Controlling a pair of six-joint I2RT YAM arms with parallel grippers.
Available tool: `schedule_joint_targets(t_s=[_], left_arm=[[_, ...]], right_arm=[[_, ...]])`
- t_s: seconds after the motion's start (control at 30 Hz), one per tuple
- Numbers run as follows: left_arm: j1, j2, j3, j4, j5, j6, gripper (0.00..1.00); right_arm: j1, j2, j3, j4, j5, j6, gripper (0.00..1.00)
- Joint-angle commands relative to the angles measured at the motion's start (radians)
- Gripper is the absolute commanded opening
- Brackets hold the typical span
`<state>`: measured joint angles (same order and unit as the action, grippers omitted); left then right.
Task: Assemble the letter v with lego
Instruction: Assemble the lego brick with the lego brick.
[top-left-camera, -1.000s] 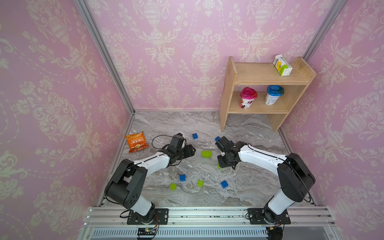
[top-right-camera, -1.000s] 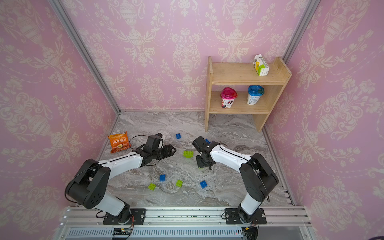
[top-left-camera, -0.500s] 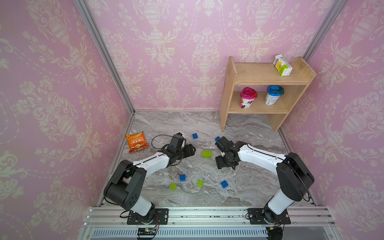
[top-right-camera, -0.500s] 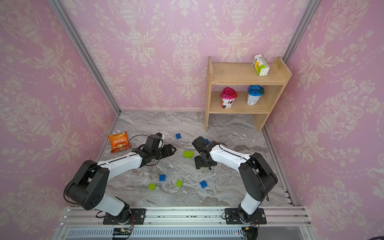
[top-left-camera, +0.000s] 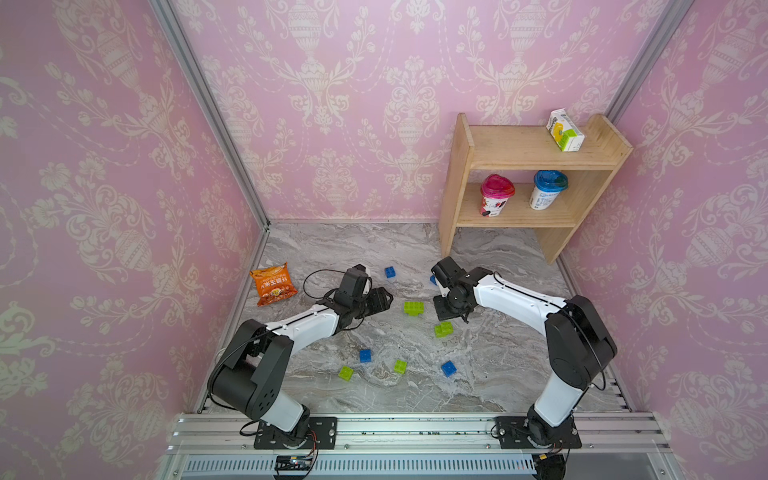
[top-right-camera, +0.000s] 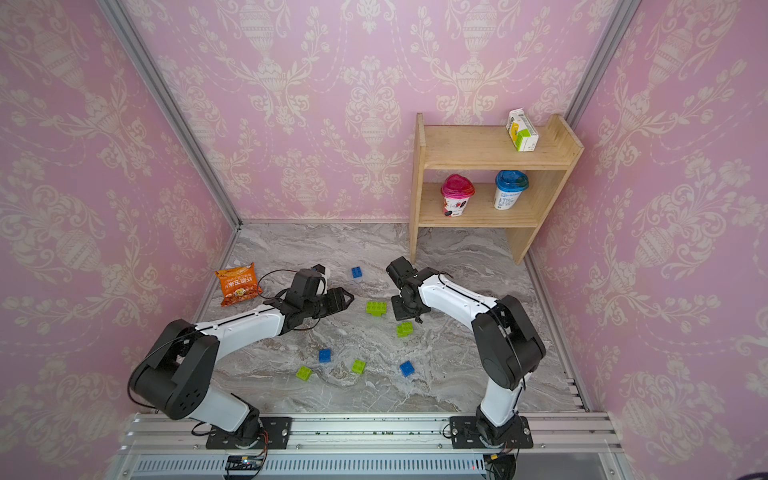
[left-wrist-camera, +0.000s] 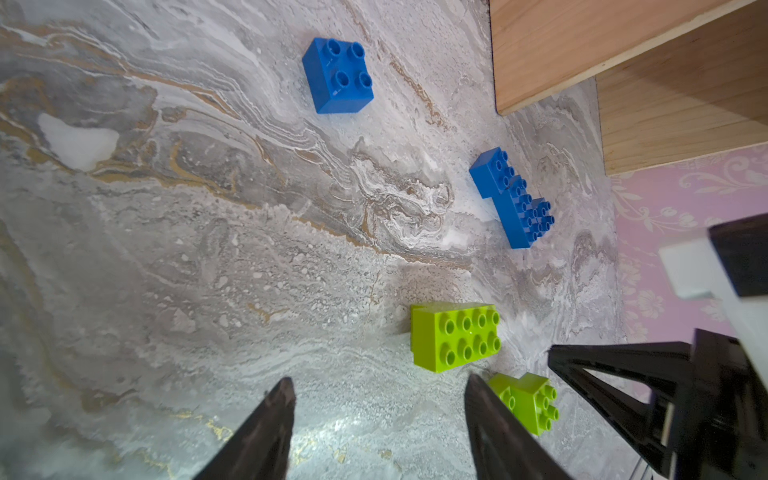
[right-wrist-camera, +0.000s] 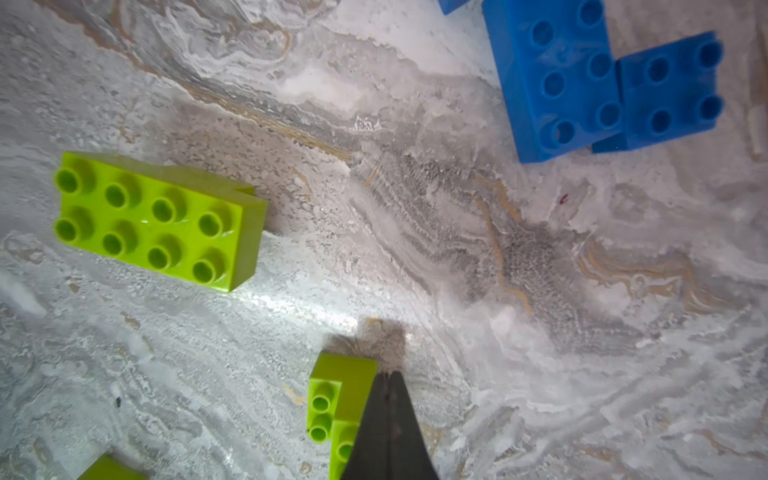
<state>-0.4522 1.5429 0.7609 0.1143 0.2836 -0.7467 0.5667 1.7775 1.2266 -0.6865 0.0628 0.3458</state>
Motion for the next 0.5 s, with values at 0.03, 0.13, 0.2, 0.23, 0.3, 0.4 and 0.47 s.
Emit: schedule_joint_targets(t_s=[0.03, 0.13, 0.2, 0.23, 0.3, 0.4, 0.47], left_arm=[[-0.020, 0.048, -0.022, 0.092, 0.061, -0.050, 0.63], [-0.030, 0.083, -0.021, 0.130, 0.088, -0.068, 0.62], [-0.034, 0.106, -0.021, 0.164, 0.113, -0.085, 0.62], [-0.035, 0.119, -0.020, 0.179, 0.129, -0.093, 0.62], [-0.038, 0.136, -0.020, 0.201, 0.146, -0.104, 0.62], [-0.040, 0.159, -0.021, 0.233, 0.160, -0.107, 0.62], [-0.040, 0.181, -0.021, 0.280, 0.178, -0.115, 0.63]], right_arm=[[-0.012, 0.019, 0.006, -0.012, -0.024, -0.040, 0.02], [-0.020, 0.008, -0.022, -0.013, -0.065, -0.039, 0.03], [-0.020, -0.004, -0.041, -0.021, -0.111, -0.032, 0.03], [-0.021, -0.014, -0.060, -0.022, -0.130, -0.026, 0.04], [-0.021, -0.036, -0.097, -0.041, -0.144, -0.013, 0.05], [-0.026, -0.068, -0.122, -0.060, -0.164, -0.001, 0.14], [-0.042, -0.094, -0.129, -0.061, -0.166, 0.006, 0.30]])
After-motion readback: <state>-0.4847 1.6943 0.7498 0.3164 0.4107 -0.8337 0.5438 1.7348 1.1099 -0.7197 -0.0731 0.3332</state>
